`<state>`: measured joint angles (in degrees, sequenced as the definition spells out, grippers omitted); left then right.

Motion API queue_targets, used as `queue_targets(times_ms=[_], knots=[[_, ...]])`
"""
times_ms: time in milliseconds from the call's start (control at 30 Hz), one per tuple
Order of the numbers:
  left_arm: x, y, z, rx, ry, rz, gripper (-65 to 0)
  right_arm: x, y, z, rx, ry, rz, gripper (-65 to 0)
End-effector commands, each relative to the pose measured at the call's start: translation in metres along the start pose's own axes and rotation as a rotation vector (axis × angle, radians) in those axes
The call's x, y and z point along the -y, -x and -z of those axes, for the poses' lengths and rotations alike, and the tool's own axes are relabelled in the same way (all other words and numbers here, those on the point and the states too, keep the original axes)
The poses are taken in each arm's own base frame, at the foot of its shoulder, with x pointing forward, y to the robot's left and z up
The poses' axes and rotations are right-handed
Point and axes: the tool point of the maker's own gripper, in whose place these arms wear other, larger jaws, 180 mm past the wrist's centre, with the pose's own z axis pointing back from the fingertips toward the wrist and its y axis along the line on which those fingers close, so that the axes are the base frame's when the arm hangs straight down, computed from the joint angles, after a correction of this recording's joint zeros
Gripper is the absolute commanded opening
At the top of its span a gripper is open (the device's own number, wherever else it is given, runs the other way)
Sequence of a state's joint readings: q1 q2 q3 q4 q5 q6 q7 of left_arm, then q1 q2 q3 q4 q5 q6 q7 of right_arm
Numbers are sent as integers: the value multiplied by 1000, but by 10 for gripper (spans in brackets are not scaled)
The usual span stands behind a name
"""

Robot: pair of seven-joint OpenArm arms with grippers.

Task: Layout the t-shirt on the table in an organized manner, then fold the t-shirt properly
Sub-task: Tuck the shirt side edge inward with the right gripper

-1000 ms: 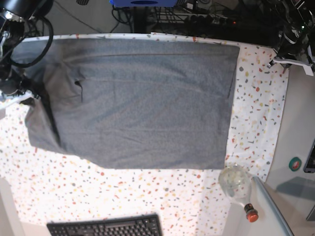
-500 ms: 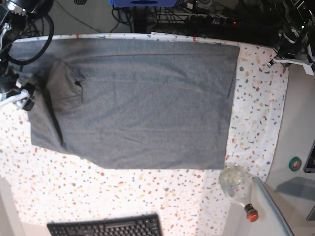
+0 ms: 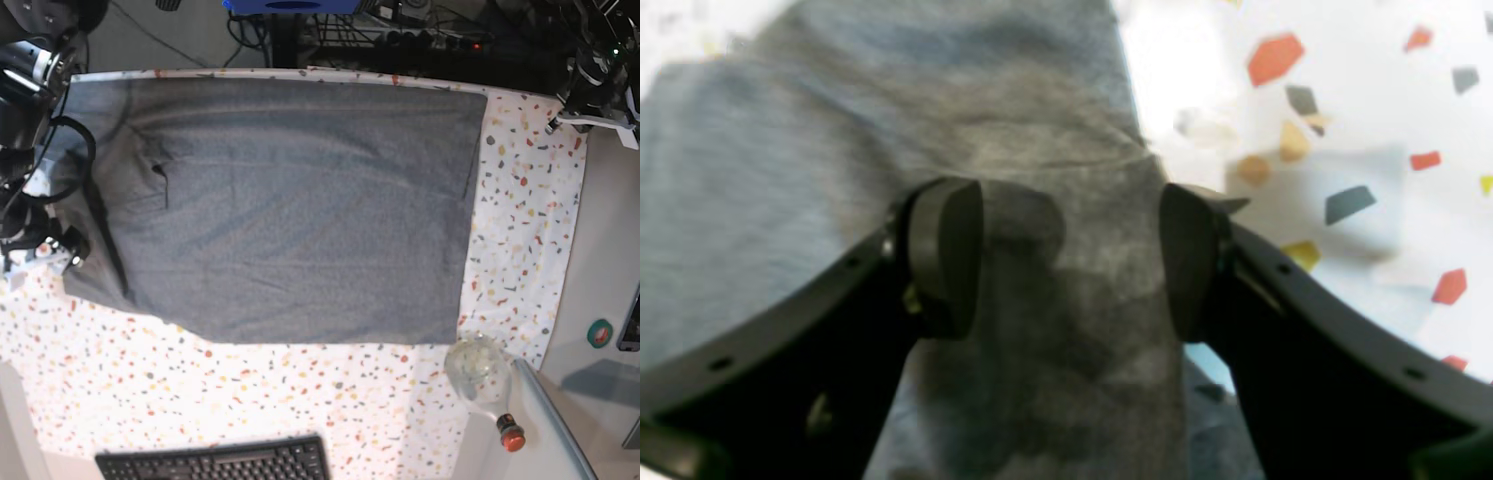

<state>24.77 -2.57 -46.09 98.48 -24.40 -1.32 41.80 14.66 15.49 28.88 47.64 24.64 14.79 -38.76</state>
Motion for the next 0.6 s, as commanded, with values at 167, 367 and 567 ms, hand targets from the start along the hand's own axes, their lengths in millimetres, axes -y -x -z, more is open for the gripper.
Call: queue_targets(times_ms=[167,367,567], knots=[[-3,-11,-3,35,-3,9,-650,-1,-25,0,93,-6,-6,-267],[-3,-11,-3,34,-4,10,-650,-3,-41,-9,143,-5,-32,-267],[-3,-11,-3,34,-4,10,-650,15,-63,-25,203,75,-9,-264]])
